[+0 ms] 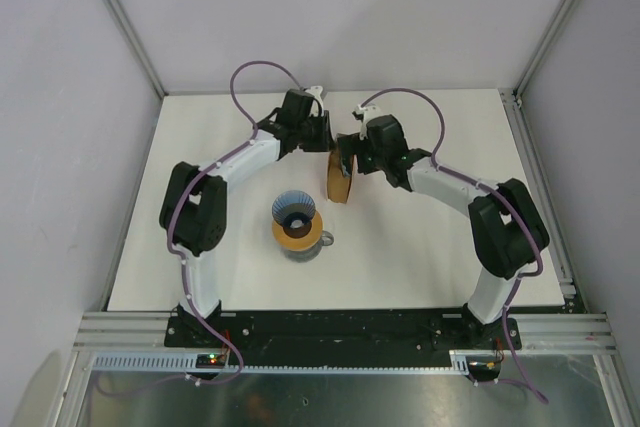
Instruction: Place the coffee filter in the dripper
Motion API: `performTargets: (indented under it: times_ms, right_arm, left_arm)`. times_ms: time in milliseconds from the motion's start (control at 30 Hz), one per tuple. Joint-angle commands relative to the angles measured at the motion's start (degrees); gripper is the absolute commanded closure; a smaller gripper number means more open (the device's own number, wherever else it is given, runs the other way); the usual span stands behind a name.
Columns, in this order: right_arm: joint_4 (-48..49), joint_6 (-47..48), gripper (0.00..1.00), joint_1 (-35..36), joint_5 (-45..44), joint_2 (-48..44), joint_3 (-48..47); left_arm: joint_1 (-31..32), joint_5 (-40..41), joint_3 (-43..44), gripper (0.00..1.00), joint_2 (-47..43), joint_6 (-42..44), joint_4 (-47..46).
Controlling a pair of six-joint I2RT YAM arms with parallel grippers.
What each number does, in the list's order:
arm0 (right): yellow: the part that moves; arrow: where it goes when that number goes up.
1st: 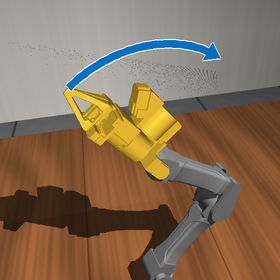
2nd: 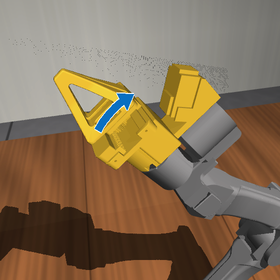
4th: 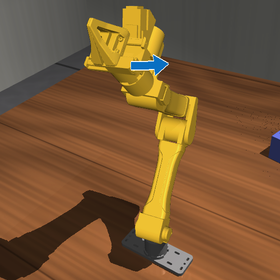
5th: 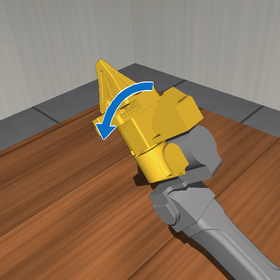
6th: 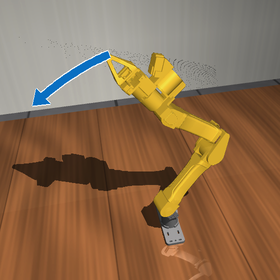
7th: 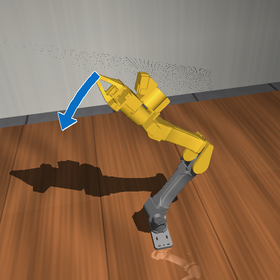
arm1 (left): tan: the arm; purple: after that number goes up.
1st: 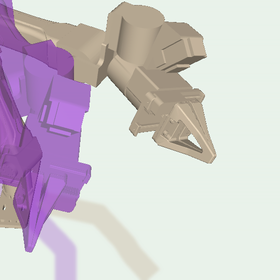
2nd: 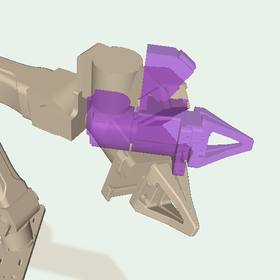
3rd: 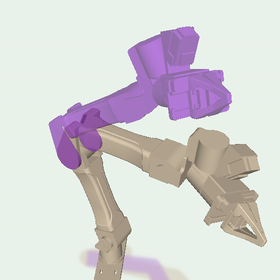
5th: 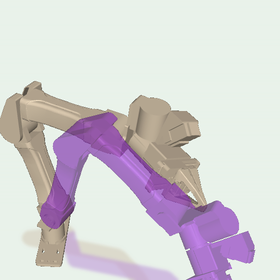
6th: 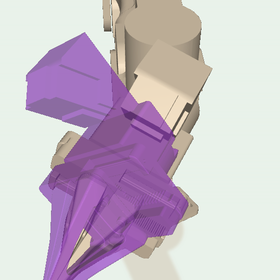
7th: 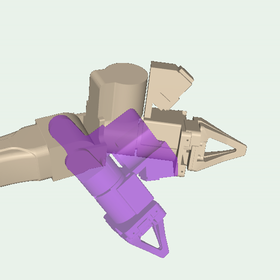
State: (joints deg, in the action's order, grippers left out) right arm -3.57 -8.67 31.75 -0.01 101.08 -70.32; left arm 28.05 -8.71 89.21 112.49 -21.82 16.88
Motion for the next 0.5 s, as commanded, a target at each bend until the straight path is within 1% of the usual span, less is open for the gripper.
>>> performTargets:
  times_ms: [0, 267, 467]
  right_arm:
    - [1.3, -0.8, 0.02, -0.9, -0.7, 1.1, 0.2]
    - [1.1, -0.5, 0.03, -1.6, -0.7, 1.1, 0.2]
    - [0.8, -0.3, 0.03, -1.9, -0.7, 1.1, 0.2]
  left_arm:
    - [0.3, 2.5, 1.6, 0.66, -4.5, 3.6, 0.2]
    - [0.3, 4.5, 0.7, 0.65, -5.9, 6.8, 0.4]
    - [0.3, 3.2, 0.3, 0.65, -5.6, 8.3, 0.3]
